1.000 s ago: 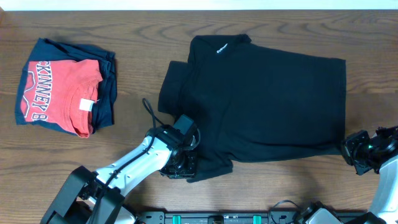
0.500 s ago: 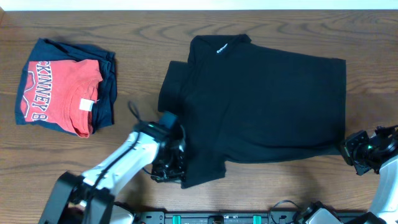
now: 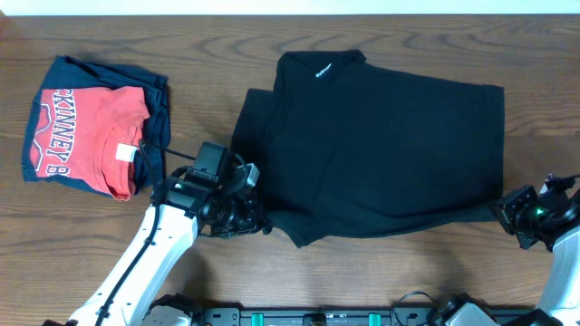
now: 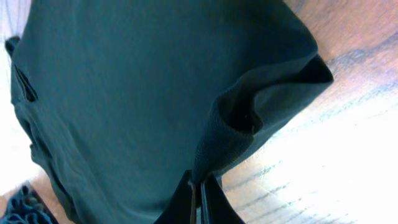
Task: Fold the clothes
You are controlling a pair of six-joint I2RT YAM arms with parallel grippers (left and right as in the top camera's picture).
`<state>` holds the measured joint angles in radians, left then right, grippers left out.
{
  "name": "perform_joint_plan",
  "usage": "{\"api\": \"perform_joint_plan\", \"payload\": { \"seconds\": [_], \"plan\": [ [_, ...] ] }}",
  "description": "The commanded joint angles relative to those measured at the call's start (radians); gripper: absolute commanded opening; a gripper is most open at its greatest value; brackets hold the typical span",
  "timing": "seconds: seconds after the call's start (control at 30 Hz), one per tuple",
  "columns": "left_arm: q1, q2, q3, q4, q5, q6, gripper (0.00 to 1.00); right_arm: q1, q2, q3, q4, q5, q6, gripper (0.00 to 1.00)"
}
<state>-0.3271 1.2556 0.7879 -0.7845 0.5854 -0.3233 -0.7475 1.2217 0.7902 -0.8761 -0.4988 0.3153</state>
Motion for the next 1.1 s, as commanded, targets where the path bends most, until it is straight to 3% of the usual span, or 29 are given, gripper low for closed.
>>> {"api": "perform_joint_plan", "payload": {
  "seconds": [0.0,0.57,1.07],
  "plan": [
    [0.006,-0.010,0.014,0.044,0.011,0.005,0.06,0.000,-0.013,0.019,0.013,0.005,0.056,0.01],
    [0.008,-0.010,0.014,0.342,0.037,-0.093,0.06,0.003,0.072,0.019,0.103,0.047,0.100,0.01],
    [0.008,-0.009,0.014,0.531,-0.206,-0.099,0.06,0.037,0.182,0.018,0.278,0.012,0.134,0.01]
  ]
}}
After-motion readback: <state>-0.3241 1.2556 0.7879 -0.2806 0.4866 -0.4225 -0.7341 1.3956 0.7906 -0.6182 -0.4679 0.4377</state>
